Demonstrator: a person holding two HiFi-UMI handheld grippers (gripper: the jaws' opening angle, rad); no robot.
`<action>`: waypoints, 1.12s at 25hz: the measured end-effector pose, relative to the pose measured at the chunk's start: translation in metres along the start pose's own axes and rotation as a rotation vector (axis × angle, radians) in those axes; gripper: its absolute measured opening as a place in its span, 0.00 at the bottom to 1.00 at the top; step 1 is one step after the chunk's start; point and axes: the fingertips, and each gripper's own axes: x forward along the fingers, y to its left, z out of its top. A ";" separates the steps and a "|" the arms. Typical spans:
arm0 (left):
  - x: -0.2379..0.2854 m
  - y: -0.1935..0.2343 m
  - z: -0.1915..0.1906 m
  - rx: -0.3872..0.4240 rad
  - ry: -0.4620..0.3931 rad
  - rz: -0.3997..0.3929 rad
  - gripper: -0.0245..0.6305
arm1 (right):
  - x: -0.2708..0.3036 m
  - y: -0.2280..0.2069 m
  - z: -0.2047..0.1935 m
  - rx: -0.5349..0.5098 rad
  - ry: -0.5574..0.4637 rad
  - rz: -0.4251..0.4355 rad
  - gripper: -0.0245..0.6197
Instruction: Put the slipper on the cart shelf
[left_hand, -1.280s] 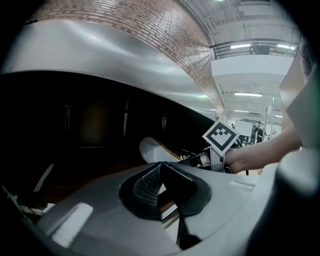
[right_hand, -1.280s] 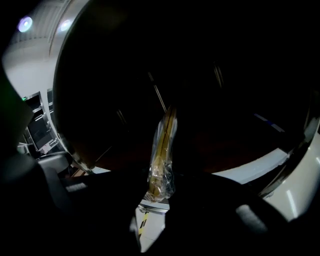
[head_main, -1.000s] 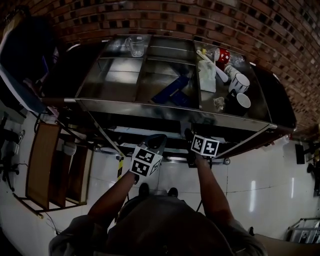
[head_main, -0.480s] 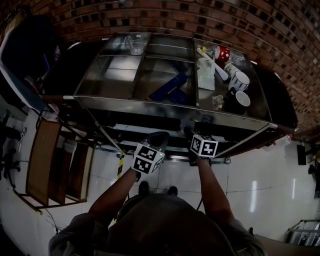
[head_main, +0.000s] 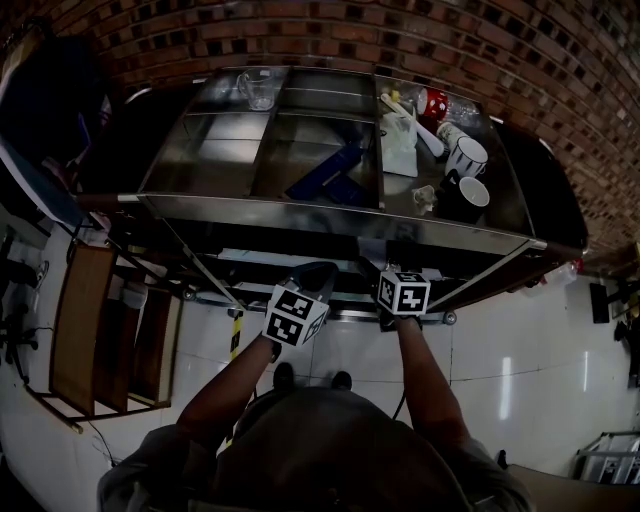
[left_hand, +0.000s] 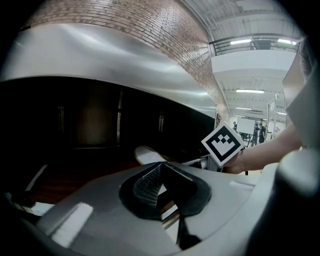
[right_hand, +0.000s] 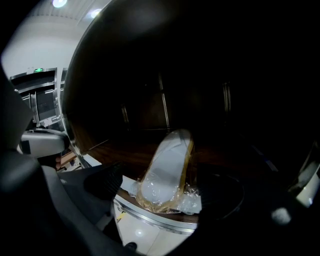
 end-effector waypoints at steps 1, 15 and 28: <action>0.001 -0.002 0.001 0.001 -0.001 -0.002 0.05 | 0.000 0.000 -0.001 -0.011 0.006 0.004 0.71; 0.007 -0.003 0.016 0.000 -0.036 0.009 0.05 | -0.048 0.016 0.027 -0.058 -0.104 0.103 0.11; -0.006 -0.007 0.032 -0.019 -0.042 0.002 0.05 | -0.101 0.061 0.065 -0.100 -0.225 0.310 0.04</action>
